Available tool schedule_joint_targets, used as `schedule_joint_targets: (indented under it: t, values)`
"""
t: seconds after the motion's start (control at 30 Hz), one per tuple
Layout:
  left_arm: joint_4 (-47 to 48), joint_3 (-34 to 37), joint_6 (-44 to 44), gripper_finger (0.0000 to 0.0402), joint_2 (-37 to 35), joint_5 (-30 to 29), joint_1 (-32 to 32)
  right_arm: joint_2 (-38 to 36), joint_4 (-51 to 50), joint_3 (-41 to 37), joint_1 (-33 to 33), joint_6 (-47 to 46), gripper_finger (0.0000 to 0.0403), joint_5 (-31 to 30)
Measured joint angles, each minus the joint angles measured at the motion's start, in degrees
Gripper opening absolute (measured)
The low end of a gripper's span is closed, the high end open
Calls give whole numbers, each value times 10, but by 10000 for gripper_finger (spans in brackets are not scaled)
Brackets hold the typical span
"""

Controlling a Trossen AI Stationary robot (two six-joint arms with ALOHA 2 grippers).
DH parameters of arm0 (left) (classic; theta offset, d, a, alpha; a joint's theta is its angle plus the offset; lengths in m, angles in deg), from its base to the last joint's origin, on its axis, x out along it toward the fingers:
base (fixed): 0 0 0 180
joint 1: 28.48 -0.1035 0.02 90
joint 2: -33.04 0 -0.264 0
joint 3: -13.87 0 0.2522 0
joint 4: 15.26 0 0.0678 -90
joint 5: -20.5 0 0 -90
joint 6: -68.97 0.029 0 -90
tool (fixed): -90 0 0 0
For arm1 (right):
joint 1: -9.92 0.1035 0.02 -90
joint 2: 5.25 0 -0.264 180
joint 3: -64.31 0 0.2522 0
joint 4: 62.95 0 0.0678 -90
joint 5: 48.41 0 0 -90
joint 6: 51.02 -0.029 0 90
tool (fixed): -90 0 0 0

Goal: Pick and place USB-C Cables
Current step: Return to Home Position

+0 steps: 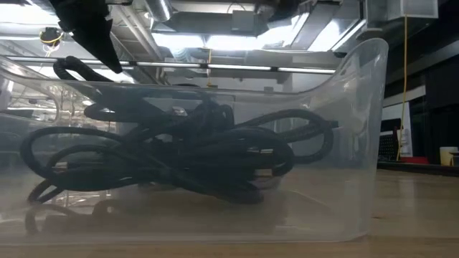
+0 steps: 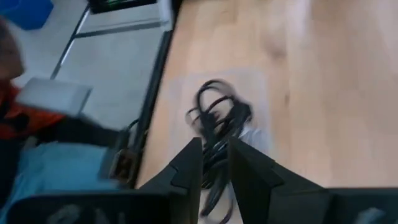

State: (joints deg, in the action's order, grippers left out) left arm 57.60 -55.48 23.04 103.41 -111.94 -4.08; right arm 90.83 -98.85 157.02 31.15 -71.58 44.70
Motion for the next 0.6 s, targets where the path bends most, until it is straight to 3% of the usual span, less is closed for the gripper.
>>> schedule_joint_targets:
  t: [0.2,0.4,0.6]
  values:
    - [2,0,0,108,0,57,0,-48,-43,0,17,10,80,4]
    - [1,0,0,108,0,58,0,-82,-89,-5,49,-44,80,0]
    - [-3,0,50,108,-2,75,5,-139,-162,-5,144,-51,80,-184]
